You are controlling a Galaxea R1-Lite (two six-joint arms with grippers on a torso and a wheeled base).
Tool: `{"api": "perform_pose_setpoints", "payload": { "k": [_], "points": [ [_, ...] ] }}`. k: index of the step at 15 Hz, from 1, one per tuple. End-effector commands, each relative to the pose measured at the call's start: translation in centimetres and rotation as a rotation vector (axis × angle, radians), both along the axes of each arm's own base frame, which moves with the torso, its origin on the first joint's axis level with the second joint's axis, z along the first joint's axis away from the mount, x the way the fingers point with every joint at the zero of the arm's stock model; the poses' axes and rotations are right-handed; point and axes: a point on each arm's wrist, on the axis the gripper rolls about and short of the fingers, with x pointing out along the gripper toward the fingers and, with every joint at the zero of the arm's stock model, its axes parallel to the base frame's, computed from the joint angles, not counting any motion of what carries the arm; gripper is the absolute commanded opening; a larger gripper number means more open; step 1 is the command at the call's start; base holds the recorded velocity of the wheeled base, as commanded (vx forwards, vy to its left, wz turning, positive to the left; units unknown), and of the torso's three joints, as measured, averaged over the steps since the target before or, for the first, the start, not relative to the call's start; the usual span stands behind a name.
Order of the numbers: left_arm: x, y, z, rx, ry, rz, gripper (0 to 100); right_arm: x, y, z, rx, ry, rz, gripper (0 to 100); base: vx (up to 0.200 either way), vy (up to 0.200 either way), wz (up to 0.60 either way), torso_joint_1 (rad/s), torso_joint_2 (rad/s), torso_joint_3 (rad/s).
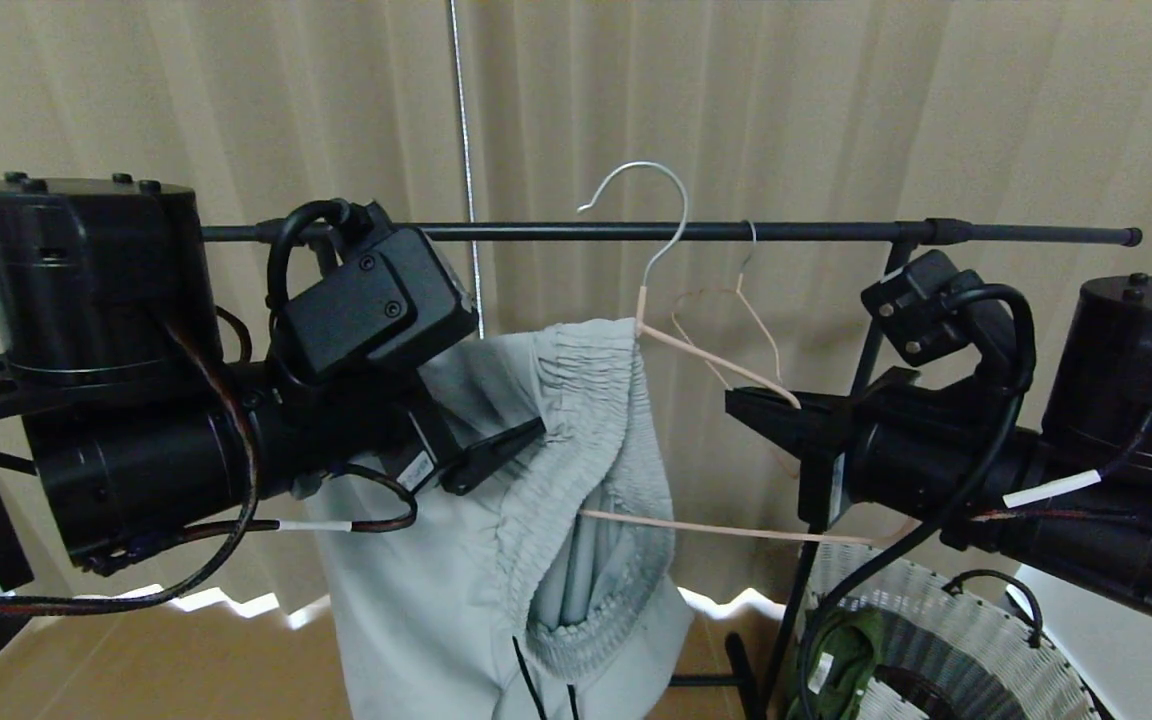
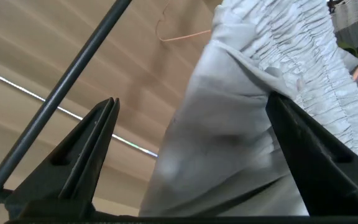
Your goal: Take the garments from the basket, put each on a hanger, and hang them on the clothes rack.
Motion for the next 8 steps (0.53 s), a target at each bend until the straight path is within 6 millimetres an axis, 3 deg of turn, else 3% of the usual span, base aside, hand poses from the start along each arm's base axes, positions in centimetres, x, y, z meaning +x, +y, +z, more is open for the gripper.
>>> {"api": "perform_pose_setpoints", "payload": {
  "k": [1, 7, 8],
  "points": [
    [0.00, 0.01, -0.07, 0.001, 0.002, 0.000, 100, -0.17, 0.13, -0.13, 0.000, 0.005, 0.020, 0, 0.000, 0.000, 0.00, 0.000, 0.00, 0.000],
    [0.04, -0.01, 0.12, -0.002, -0.005, 0.000, 100, -0.35, 0.09, -0.21, -0.006, 0.002, 0.056, 0, 0.000, 0.000, 0.00, 0.000, 0.00, 0.000],
    [0.04, -0.01, 0.12, -0.002, -0.005, 0.000, 0, -0.36, 0.10, -0.21, -0.007, 0.001, 0.062, 0, 0.000, 0.000, 0.00, 0.000, 0.00, 0.000]
  ]
}}
